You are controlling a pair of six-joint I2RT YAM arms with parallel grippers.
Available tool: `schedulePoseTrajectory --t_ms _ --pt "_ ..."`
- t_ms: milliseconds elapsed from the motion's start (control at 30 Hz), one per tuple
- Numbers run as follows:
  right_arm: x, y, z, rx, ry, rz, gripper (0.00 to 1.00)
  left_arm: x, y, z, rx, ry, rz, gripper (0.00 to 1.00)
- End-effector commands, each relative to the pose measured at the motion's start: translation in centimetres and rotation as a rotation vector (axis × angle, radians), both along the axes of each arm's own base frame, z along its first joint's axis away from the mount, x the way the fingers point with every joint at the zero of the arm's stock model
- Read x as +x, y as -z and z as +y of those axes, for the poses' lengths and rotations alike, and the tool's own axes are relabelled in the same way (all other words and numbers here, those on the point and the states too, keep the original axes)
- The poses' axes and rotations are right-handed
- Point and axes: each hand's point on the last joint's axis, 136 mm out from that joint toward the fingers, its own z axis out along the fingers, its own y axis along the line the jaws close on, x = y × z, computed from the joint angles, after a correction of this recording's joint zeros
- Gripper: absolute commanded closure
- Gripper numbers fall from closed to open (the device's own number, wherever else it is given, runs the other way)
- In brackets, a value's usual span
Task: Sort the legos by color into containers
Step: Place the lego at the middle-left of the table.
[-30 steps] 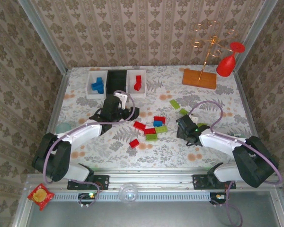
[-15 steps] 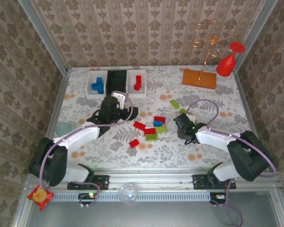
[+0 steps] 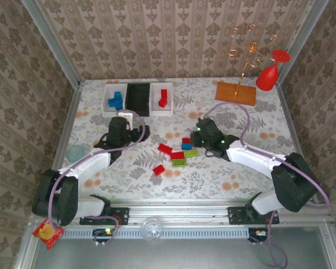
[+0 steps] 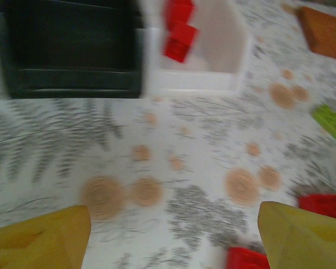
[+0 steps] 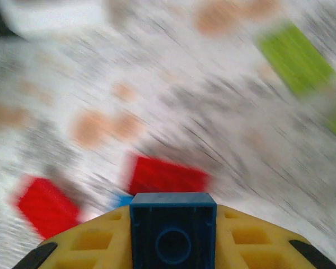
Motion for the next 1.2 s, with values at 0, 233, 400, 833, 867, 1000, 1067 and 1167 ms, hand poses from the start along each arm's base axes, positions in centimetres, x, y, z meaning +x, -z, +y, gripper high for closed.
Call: schedulePoseTrajectory --t_ms 0,233,400,833,867,1000,1067,1167 --pt "3.5 -4.9 6.8 0.142 -0.123 -0.148 0.69 0.8 -1.0 3.7 -0.068 -0.148 -0.03 0.2" --pt "7.4 -7.6 15.9 0.264 -0.248 -0.209 0.69 0.7 -1.1 6.7 -0.137 -0.213 -0.01 0.2" --pt "8.2 -4.0 19.9 0.194 -0.281 -0.159 0.69 0.7 -0.6 10.3 -0.153 -0.323 -0.009 0.2" --pt "10.3 2.3 24.2 0.169 -0.325 -0.053 0.68 0.1 -0.3 11.3 -0.174 -0.333 0.002 0.21" --pt "10.3 3.0 24.2 0.157 -0.323 -0.038 0.67 0.2 -0.2 11.3 -0.174 -0.331 0.007 0.21" --pt "10.1 5.8 24.3 0.127 -0.312 0.018 0.67 0.3 0.1 11.0 -0.187 -0.326 0.01 0.21" --pt "10.2 6.6 24.3 0.116 -0.309 0.036 0.67 0.4 0.2 10.8 -0.191 -0.316 0.012 0.21" --pt "10.2 7.4 24.3 0.1 -0.31 0.058 0.65 0.3 0.4 10.6 -0.189 -0.308 0.021 0.21"
